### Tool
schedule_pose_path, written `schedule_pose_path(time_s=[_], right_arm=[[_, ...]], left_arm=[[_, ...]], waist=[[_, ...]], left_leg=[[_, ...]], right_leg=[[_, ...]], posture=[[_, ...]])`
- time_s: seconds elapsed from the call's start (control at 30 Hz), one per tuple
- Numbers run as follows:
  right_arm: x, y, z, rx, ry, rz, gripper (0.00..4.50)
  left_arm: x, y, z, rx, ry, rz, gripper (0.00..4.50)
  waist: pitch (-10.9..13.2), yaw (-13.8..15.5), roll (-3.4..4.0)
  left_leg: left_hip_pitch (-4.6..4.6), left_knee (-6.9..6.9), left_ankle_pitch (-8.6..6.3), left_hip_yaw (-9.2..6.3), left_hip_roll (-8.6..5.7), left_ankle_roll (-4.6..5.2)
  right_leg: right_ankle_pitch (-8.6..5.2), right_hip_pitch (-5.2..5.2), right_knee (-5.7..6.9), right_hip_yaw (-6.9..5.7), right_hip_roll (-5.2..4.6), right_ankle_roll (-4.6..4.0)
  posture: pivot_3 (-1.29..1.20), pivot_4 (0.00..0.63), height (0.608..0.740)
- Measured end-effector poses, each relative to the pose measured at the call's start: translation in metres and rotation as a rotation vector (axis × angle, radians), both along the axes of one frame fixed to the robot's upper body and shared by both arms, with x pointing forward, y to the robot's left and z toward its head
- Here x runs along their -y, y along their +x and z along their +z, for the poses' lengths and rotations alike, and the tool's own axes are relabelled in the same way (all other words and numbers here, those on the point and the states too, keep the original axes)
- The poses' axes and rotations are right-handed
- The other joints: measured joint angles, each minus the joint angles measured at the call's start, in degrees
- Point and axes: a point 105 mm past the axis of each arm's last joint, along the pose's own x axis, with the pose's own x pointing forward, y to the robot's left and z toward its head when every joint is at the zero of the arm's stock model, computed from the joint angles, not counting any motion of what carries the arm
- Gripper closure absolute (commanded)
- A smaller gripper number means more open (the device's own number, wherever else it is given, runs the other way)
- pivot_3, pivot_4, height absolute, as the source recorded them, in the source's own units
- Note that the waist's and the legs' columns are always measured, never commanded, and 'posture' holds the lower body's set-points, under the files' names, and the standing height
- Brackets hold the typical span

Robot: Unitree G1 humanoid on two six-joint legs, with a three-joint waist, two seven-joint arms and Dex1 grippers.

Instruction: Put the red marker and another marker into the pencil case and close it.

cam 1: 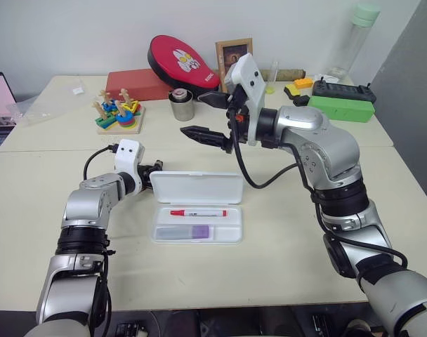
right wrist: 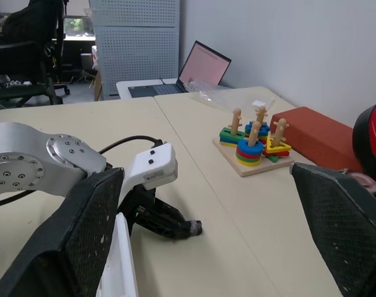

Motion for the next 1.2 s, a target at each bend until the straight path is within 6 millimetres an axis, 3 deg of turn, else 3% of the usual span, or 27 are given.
schedule_pose_path(time_s=[0.17, 0.27, 0.37, 0.43, 0.57, 0.63, 0.7, 0.83, 1.03, 1.2], right_arm=[[0.002, 0.0, -0.002, 0.001, -0.004, 0.004, 0.0], [0.007, 0.001, -0.002, 0.005, -0.013, 0.003, 0.0], [0.028, -0.006, -0.001, -0.008, 0.001, 0.048, 0.0], [0.057, -0.019, 0.004, -0.01, -0.005, 0.091, 0.0], [0.099, -0.046, -0.004, -0.066, -0.039, 0.149, 0.0], [0.106, -0.056, -0.012, -0.094, -0.062, 0.163, 0.0], [0.112, -0.064, -0.022, -0.12, -0.097, 0.155, 0.0], [0.121, -0.07, -0.03, -0.148, -0.119, 0.107, 0.0], [0.122, -0.076, -0.044, -0.157, -0.159, 0.036, 0.0], [0.114, -0.082, -0.067, -0.209, -0.197, 0.022, 0.0]], left_arm=[[-0.007, 0.004, 0.002, 0.031, 0.002, 0.037, 4.1], [-0.02, 0.013, 0.026, 0.162, -0.021, 0.111, 4.1], [-0.022, 0.012, 0.097, 0.433, -0.063, 0.063, 4.1], [-0.002, -0.007, 0.141, 0.573, -0.093, -0.11, 4.1], [0.056, -0.053, 0.182, 0.63, -0.03, -0.518, 4.1], [0.085, -0.071, 0.176, 0.566, -0.006, -0.708, 4.1], [0.111, -0.098, 0.15, 0.419, 0.058, -0.937, 4.1], [0.122, -0.123, 0.11, 0.199, 0.123, -1.148, 4.1], [0.127, -0.12, 0.069, 0.087, 0.201, -1.221, 4.1], [0.139, -0.118, 0.019, -0.028, 0.162, -1.242, 4.1]], waist=[[0.0, -0.03, 0.0], [0.03, 0.12, -0.05], [0.04, 0.45, -0.06], [0.03, 1.0, -0.06], [0.05, 1.41, -0.01], [0.05, 1.27, 0.01], [0.08, 0.66, 0.04], [0.09, 0.21, 0.06], [0.09, 0.9, 0.06], [0.09, 1.36, 0.06]], left_leg=[[0.01, 0.0, 0.0, -0.01, 0.0, 0.01], [-0.04, 0.01, 0.01, -0.04, 0.0, -0.01], [-0.19, 0.01, 0.07, -0.04, 0.0, -0.12], [-0.35, 0.0, 0.06, -0.04, -0.01, -0.11], [-0.4, -0.06, 0.01, 0.05, 0.0, -0.03], [-0.37, -0.04, 0.0, 0.06, 0.01, 0.0], [-0.34, -0.02, -0.08, 0.1, 0.01, 0.14], [-0.26, 0.02, -0.09, 0.09, 0.01, 0.17], [-0.24, 0.07, -0.09, 0.09, 0.01, 0.19], [-0.32, 0.08, -0.09, 0.09, 0.01, 0.19]], right_leg=[[0.0, -0.01, 0.06, 0.0, 0.0, 0.0], [0.0, -0.04, 0.04, -0.04, 0.0, 0.0], [0.0, -0.02, -0.19, -0.07, -0.01, 0.0], [0.01, 0.0, -0.49, -0.12, -0.05, 0.0], [0.01, 0.05, -0.72, -0.16, -0.05, 0.01], [0.01, 0.06, -0.66, -0.15, -0.05, 0.01], [0.01, 0.06, -0.6, -0.09, -0.05, 0.01], [0.0, 0.02, -0.39, -0.08, -0.04, 0.02], [0.0, 0.11, -0.46, -0.1, -0.04, 0.02], [0.0, 0.08, -0.53, -0.11, -0.04, 0.02]], posture=[[0.0, 0.15, 0.74], [0.0, 0.15, 0.74], [0.0, 0.15, 0.74], [0.0, 0.15, 0.74], [0.0, 0.15, 0.74], [0.0, 0.15, 0.74], [0.0, 0.15, 0.74], [0.0, 0.15, 0.74], [0.0, 0.15, 0.74], [0.0, 0.15, 0.74]])
